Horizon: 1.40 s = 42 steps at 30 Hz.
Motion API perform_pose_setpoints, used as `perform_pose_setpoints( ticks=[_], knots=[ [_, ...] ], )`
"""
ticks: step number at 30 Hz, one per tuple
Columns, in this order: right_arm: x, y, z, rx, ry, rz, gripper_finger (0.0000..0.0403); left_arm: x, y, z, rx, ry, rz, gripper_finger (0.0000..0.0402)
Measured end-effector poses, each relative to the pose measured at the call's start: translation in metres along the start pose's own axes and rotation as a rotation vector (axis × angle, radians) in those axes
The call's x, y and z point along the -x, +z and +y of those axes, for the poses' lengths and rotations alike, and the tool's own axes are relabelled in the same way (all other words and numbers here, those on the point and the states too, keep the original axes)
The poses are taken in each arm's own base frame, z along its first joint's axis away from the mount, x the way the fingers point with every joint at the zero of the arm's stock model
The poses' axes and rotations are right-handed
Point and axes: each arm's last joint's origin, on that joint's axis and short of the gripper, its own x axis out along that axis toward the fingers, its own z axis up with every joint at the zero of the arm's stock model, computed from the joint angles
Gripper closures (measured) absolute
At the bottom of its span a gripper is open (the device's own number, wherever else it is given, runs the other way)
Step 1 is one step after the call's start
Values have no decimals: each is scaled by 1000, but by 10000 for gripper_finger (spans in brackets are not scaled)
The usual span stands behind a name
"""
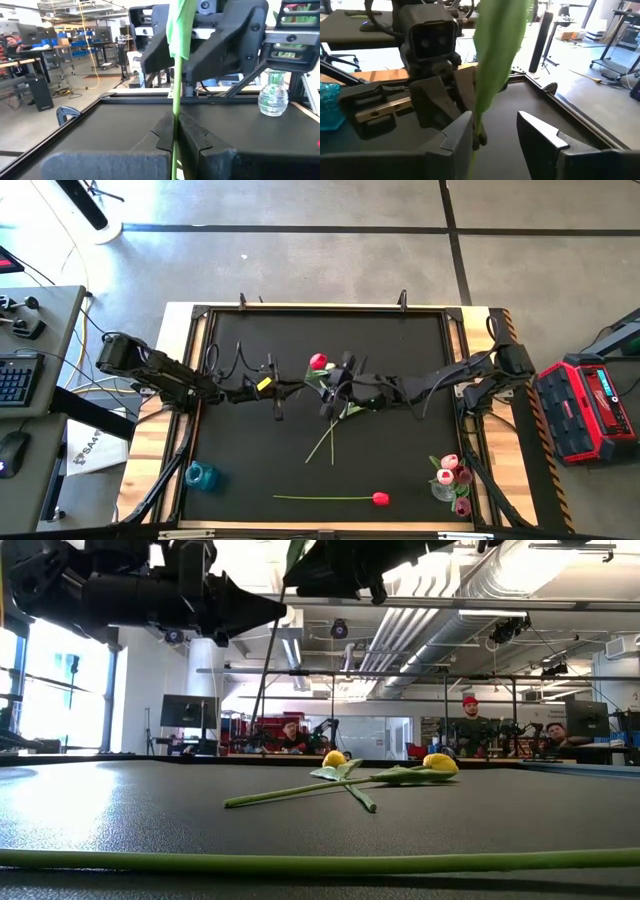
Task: Sort flowers into vase by color
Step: Put the top red flower into the blue vase
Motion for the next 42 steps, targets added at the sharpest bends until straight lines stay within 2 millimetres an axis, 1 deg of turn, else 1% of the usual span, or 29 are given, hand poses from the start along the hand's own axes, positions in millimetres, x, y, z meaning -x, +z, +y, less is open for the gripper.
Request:
perform_pose_setpoints(
  ticks=[3, 7, 9, 13, 16, 21, 24, 28, 34, 38, 42],
  knots=[
    [0, 1, 0, -6, 15, -5, 284, 0, 0, 0, 4, -2, 0, 401],
    [-1, 1, 1, -11, 87, -7, 322, 1, 0, -3, 7, -11, 0, 401],
    [-1, 1, 1, -13, 101, -6, 334, 1, 0, -3, 2, -13, 0, 401],
    [-2, 1, -1, -13, 96, -6, 344, -2, 3, -4, -4, -28, -8, 401],
    [-3, 1, -3, -11, 107, 2, 351, -5, 6, -6, -45, -73, -9, 401],
    [-3, -1, -2, 24, 126, 16, 395, -9, 6, -7, -57, -92, 18, 401],
    [-3, -2, -2, 28, 126, 22, 396, -9, 5, -7, -59, -100, 32, 396],
    [-3, -6, -2, 53, 137, 65, 400, -9, 3, -9, -83, -147, 52, 374],
    [-5, -14, -8, 67, 170, 145, 402, -9, 1, -8, -85, -132, 66, 315],
    [-7, -15, -12, 64, 218, 168, 402, -8, 1, -8, -71, -126, 68, 279],
    [-8, -15, -15, 51, 321, 184, 402, -8, 1, -9, -55, -146, 56, 254]
  ],
)
